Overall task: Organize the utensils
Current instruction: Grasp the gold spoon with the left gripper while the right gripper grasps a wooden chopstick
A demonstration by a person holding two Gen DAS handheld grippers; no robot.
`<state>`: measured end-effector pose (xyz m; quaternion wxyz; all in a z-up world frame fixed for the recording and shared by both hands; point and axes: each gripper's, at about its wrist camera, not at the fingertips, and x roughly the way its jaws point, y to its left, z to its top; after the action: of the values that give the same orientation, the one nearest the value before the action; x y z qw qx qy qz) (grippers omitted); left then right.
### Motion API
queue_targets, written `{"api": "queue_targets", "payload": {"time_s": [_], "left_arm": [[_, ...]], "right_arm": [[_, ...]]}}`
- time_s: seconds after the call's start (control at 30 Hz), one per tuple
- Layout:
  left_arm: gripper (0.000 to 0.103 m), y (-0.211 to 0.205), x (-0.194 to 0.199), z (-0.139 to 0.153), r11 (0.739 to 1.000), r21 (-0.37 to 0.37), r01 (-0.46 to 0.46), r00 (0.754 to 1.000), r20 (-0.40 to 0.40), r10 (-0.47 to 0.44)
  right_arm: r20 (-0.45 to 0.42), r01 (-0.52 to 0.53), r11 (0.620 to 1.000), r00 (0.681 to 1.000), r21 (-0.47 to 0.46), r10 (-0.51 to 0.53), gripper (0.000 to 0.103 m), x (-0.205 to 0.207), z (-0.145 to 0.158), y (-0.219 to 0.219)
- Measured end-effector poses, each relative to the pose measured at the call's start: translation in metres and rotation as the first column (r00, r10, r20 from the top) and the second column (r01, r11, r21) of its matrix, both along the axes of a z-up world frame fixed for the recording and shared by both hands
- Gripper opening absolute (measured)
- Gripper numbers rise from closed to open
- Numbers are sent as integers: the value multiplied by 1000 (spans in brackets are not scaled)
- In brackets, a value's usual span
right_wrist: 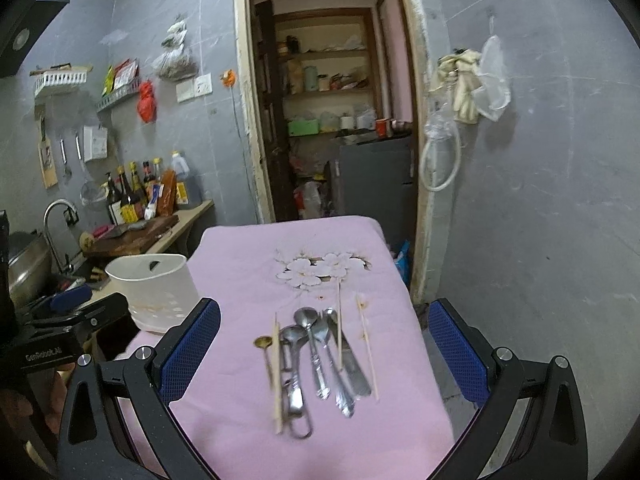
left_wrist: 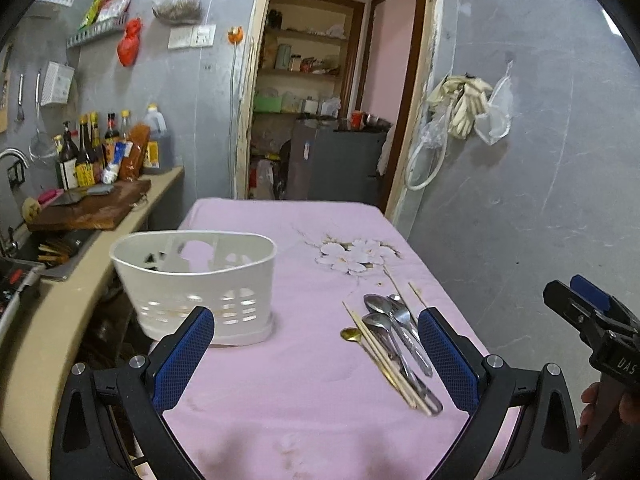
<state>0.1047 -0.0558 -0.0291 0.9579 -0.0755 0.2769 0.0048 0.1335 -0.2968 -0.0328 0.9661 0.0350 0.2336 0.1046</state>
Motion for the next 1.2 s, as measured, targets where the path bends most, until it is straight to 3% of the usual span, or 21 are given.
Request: {"api": "queue_targets", "payload": {"time_s": [0.13,0.37,0.43,0.5,0.63,0.9,1.07,1.2], "left_arm": [[101,-17,40,-19,1000,-16,-19,999,-40,18],[73,-34,100,-65,995,-45,-88,984,-160,80],[64,-33,108,-81,991,-72,-111,972,-217,93],[54,-30,113,-97,984,-113,-134,954,-285,97],[42,-29,118,-120,968,-187,-165,923,-375,85],[25,-27,128,-141,909,-368,-195,890,-457,7],[15,-27,139,-146,879,-420,-226,865,-502,-18],[14,-19,145,-150,847,-472,-244,849,-526,-49]], "right_arm": [[-46,-68,998,997,-4,67,102,52,-16,-12],[-144,-142,989,979,28,145,98,142,-67,-23],[-187,-154,988,970,25,156,73,167,-86,-20],[-241,-164,986,956,29,166,59,185,-105,-15],[-321,-183,982,928,52,190,40,210,-138,-9],[-416,-224,971,877,86,239,29,224,-172,4],[-456,-239,966,853,94,255,25,228,-179,8],[-494,-249,965,831,79,255,16,237,-182,12]]}}
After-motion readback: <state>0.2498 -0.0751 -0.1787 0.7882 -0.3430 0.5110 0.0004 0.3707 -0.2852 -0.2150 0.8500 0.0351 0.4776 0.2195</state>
